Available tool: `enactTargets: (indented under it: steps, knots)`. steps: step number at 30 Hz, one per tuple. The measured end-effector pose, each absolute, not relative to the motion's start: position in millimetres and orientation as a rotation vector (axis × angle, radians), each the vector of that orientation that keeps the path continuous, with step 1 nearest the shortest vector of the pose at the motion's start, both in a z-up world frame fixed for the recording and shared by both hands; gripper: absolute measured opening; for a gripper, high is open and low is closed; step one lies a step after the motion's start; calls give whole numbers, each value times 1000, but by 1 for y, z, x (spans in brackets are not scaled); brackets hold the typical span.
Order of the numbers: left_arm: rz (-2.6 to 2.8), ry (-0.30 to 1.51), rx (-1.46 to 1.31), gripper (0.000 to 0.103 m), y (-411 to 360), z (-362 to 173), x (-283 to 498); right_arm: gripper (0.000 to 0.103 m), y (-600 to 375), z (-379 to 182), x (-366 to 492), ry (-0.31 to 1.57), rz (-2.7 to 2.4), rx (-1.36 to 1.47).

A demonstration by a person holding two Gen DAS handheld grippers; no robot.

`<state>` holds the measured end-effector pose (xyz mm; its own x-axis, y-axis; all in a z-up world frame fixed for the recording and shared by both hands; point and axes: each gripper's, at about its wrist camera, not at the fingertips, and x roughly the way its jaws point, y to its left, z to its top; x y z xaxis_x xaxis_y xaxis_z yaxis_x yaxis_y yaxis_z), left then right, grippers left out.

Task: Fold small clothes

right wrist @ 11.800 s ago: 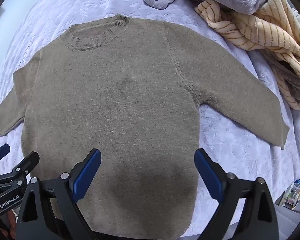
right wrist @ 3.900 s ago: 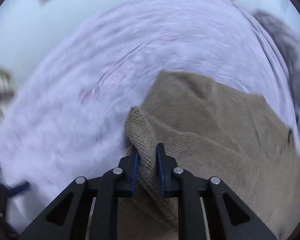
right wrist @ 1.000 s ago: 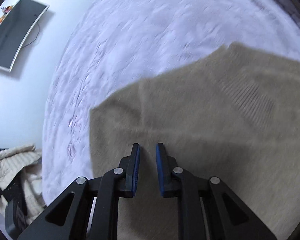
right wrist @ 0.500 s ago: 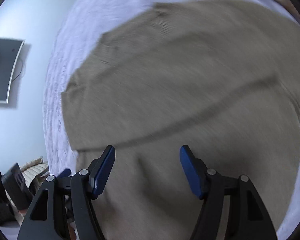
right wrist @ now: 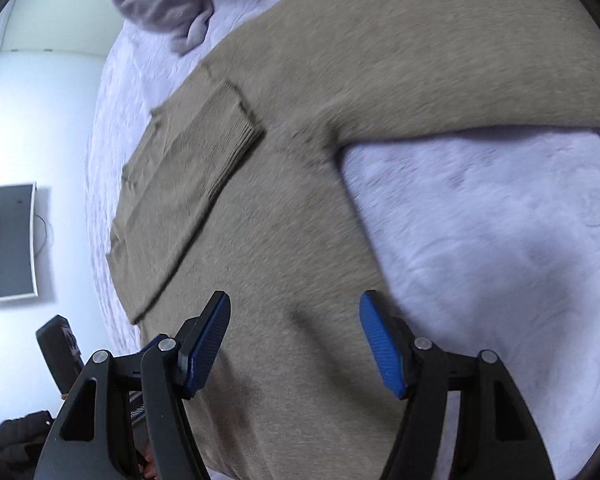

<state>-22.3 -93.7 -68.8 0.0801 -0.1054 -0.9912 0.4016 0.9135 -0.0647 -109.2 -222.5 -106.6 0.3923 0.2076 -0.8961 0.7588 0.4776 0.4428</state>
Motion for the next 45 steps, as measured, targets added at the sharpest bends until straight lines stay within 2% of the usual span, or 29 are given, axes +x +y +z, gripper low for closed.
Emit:
enactTargets:
  steps: [6, 10, 14, 16, 17, 18, 22, 29, 32, 34, 35, 36, 45]
  knots:
    - [-360, 1398, 231, 92, -120, -61, -20, 71, -264, -95, -86, 996, -349, 1139]
    - [-296, 1374, 192, 92, -121, -59, -1, 71, -271, -108, -29, 999, -324, 1114]
    - [-234, 1356, 168, 92, -120, -60, 20, 69, -282, -129, -10, 988, -363, 1196]
    - [-221, 1348, 169, 92, -107, -58, 23, 47, -285, -133, -11, 995, -392, 1231]
    - [-211, 1346, 168, 92, -104, -57, 25, 10, -285, -136, -12, 988, -381, 1258]
    - [-204, 1349, 152, 92, -103, -56, 27, 7, -285, -135, -12, 977, -369, 1271]
    - [-199, 1374, 85, 92, -91, -57, 31, 7, -279, -117, -19, 972, -345, 1157]
    - [-203, 1384, 170, 92, -82, -69, 29, 9, -281, -131, -26, 1030, -350, 1139]
    - [-217, 1393, 178, 92, -93, -71, 27, 19, -278, -118, -31, 1044, -334, 1093]
    - [-226, 1403, 181, 92, -95, -71, 24, 33, -280, -112, -45, 1043, -346, 1107]
    - [-229, 1405, 183, 92, -105, -73, 22, 47, -283, -110, -54, 1034, -352, 1120]
    - [-237, 1407, 186, 92, -109, -73, 19, 52, -286, -107, -63, 1018, -358, 1135]
    - [-305, 1423, 247, 92, -159, -79, -5, 52, -309, -86, -147, 916, -465, 1231]
